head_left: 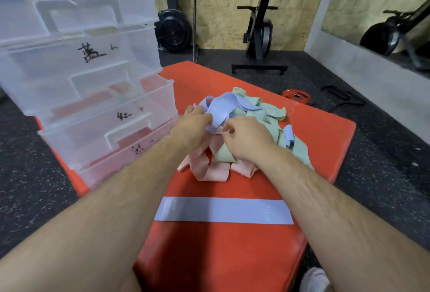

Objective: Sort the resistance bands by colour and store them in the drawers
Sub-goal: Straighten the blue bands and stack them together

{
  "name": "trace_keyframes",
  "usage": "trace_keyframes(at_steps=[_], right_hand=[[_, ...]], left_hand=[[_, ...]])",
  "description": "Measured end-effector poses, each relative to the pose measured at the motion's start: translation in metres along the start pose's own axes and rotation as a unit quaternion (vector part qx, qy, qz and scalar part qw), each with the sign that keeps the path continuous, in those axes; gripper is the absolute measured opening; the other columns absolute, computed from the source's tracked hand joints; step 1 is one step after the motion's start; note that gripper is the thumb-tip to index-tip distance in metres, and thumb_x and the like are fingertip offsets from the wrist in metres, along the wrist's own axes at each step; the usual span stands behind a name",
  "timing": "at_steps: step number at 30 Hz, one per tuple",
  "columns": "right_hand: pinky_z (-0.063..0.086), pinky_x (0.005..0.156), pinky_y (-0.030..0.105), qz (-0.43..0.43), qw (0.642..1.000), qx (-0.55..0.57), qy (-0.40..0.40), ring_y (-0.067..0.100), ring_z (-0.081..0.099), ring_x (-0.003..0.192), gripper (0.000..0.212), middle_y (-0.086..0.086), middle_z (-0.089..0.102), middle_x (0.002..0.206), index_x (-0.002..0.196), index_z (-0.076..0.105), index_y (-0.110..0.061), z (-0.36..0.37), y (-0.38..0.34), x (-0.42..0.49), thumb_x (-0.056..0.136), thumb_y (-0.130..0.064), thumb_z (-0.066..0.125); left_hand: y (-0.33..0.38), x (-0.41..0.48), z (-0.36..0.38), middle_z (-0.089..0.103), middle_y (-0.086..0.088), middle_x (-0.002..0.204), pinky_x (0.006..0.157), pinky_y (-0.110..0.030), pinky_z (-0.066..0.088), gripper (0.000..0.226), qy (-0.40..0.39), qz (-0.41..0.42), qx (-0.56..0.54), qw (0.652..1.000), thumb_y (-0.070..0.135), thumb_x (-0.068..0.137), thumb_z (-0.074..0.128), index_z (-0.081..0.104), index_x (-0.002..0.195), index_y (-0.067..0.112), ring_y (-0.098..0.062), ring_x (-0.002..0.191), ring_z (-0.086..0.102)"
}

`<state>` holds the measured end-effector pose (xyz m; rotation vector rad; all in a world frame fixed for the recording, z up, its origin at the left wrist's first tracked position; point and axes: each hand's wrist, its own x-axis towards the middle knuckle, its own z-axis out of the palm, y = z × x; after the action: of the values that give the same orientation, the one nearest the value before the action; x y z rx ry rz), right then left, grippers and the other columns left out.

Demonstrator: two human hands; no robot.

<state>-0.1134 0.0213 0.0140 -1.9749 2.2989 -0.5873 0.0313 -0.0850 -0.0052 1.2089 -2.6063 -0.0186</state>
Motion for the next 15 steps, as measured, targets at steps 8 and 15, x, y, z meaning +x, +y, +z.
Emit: trace_keyframes(at_steps=[8,15], right_hand=[[0.050,0.087,0.040,0.017,1.000,0.011,-0.013,0.023,0.058,0.107,0.023,-0.006,0.068,0.108,0.103,0.068,-0.030,-0.005,0.001,-0.002,0.092,-0.026,0.049],[0.043,0.102,0.043,0.008,0.996,0.078,0.031,0.026,0.042,0.130,0.043,-0.001,0.051,0.140,0.135,0.053,-0.025,-0.023,-0.005,-0.008,0.092,-0.020,0.055]], left_hand=[[0.004,0.001,0.007,0.058,-0.005,0.109,0.085,-0.036,0.036,0.020,0.025,0.032,0.018,0.999,0.014,0.084,0.060,0.068,0.103,0.013,-0.031,0.107,0.046],[0.015,-0.019,-0.028,0.063,-0.005,0.092,0.073,-0.046,0.045,0.005,0.149,0.052,-0.145,0.977,0.007,0.091,0.052,0.057,0.092,0.008,-0.031,0.086,0.054]])
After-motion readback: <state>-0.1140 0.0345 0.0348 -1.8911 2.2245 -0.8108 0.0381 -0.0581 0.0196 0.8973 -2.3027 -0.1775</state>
